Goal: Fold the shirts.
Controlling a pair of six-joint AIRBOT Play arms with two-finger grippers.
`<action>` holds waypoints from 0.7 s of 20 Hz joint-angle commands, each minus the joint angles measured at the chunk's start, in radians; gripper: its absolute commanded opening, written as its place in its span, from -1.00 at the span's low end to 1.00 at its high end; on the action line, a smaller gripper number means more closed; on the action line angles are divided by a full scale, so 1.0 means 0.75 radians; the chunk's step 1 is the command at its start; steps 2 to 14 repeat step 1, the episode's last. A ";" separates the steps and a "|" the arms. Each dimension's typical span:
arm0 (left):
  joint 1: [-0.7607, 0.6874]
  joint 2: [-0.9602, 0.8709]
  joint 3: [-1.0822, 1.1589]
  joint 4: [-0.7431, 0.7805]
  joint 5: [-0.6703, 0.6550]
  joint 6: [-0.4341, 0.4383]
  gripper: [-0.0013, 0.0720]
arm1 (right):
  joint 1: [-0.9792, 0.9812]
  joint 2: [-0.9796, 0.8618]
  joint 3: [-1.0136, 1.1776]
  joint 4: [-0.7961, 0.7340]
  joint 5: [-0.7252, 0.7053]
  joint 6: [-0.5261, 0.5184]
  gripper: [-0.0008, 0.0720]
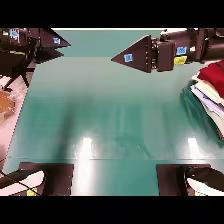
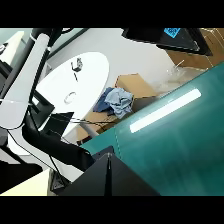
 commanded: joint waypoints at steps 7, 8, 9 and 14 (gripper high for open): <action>0.001 -0.001 0.001 0.001 0.001 0.001 0.95 | 0.001 0.001 -0.001 0.000 0.000 0.001 -0.91; 0.001 -0.001 0.001 0.001 0.001 0.001 0.95 | 0.001 0.001 -0.001 0.000 0.000 0.001 -0.91; 0.001 -0.001 0.001 0.001 0.001 0.001 0.95 | 0.001 0.001 -0.001 0.000 0.000 0.001 -0.91; 0.001 -0.001 0.001 0.001 0.001 0.001 0.95 | 0.001 0.001 -0.001 0.000 0.000 0.001 -0.91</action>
